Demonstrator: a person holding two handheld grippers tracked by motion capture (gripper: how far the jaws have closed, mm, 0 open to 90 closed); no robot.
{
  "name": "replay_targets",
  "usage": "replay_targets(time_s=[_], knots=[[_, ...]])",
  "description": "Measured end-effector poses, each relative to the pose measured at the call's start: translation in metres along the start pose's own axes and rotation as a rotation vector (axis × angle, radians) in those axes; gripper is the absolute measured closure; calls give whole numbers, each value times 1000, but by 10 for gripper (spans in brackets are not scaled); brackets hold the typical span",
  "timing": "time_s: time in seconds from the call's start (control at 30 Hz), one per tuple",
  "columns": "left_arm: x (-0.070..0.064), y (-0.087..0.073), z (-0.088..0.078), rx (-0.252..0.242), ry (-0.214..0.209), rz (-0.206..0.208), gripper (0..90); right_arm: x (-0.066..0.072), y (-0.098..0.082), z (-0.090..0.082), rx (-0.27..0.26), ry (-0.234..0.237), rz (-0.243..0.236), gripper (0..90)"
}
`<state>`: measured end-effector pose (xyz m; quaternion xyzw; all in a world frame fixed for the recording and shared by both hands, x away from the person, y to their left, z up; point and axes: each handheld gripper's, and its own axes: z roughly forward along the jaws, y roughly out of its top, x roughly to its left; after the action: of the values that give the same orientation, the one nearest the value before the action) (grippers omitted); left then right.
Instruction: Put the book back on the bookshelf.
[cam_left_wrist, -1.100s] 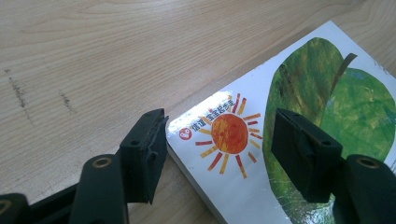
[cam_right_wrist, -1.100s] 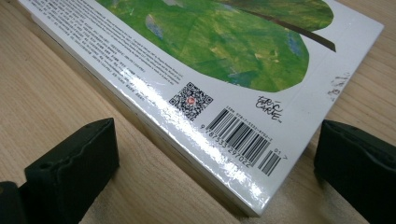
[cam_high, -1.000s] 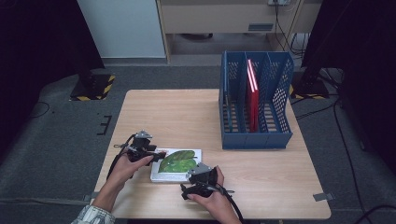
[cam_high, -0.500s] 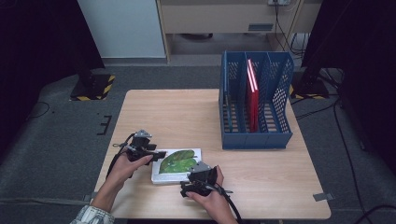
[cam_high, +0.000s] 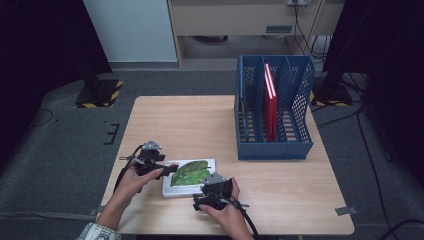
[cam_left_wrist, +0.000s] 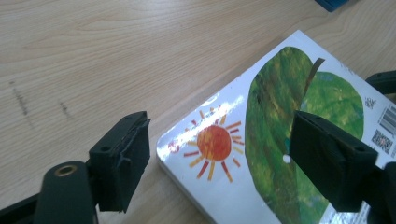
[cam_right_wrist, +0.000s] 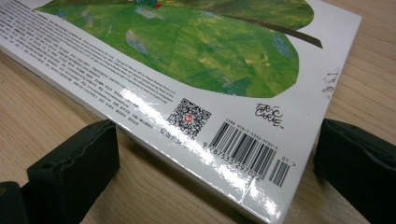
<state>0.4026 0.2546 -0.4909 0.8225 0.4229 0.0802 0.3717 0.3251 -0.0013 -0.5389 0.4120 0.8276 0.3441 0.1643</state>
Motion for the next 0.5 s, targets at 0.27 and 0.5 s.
replay_targets(time_s=[0.27,0.5], knots=[[-3,-25,-12,6,-27,-1,135,0,0,0,0,-1,0,6],[-8,-37,-10,36,-53,-4,134,0,1,1,0,-2,0,6]])
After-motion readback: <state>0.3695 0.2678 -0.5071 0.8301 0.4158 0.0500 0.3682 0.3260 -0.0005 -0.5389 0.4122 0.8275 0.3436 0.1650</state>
